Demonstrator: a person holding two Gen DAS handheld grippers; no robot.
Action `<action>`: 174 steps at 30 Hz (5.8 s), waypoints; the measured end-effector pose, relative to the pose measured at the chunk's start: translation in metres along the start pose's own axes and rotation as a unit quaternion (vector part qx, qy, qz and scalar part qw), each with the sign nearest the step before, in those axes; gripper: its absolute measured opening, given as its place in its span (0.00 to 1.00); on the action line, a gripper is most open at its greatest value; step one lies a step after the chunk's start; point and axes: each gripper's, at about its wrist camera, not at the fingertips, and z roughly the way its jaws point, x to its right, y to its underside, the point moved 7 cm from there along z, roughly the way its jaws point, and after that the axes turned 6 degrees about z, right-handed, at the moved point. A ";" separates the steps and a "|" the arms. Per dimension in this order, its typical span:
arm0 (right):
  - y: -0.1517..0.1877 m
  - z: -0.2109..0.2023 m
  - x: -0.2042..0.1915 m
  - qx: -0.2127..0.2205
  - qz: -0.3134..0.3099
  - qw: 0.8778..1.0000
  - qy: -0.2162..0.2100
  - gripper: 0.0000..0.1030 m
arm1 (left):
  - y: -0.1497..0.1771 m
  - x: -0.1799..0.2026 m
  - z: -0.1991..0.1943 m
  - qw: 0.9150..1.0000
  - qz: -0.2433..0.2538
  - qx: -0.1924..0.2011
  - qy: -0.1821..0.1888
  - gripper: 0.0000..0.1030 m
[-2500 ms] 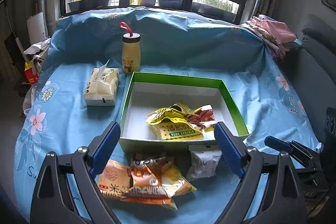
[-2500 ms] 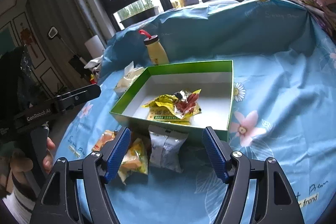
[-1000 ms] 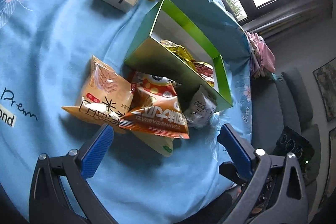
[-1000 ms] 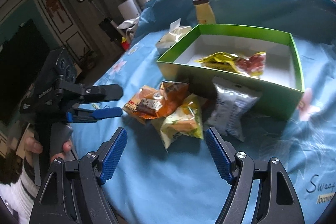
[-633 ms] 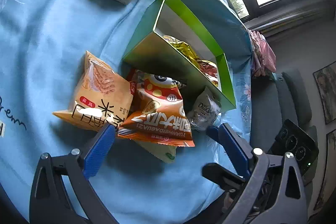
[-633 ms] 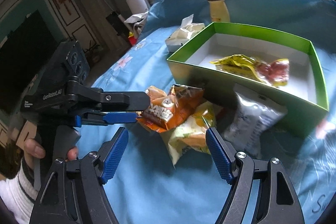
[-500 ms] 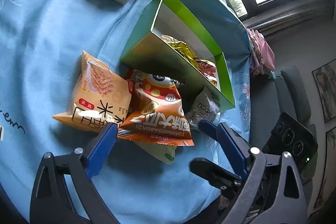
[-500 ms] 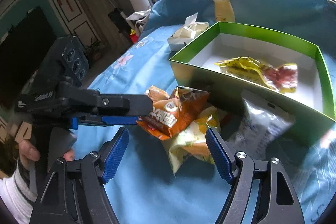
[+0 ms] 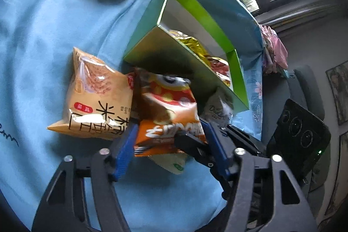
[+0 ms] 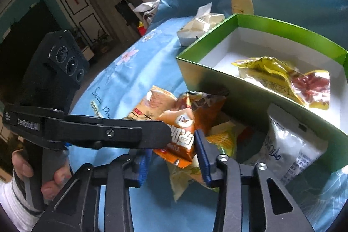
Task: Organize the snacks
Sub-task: 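Close the left gripper on the orange bag and lift it, then carry the orange bag into the green box and open the left gripper, then raise the open left gripper out of the box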
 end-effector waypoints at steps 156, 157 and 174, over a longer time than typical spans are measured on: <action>0.013 -0.152 0.025 0.134 0.051 0.982 0.121 0.74 | -0.016 0.110 -0.047 0.935 0.224 0.143 -0.236 1.00; 0.014 -0.151 0.023 0.133 0.050 0.983 0.120 0.75 | -0.014 0.110 -0.047 0.935 0.224 0.143 -0.236 1.00; 0.028 -0.132 0.021 0.105 0.052 0.986 0.117 0.75 | 0.008 0.098 -0.034 0.930 0.229 0.122 -0.259 1.00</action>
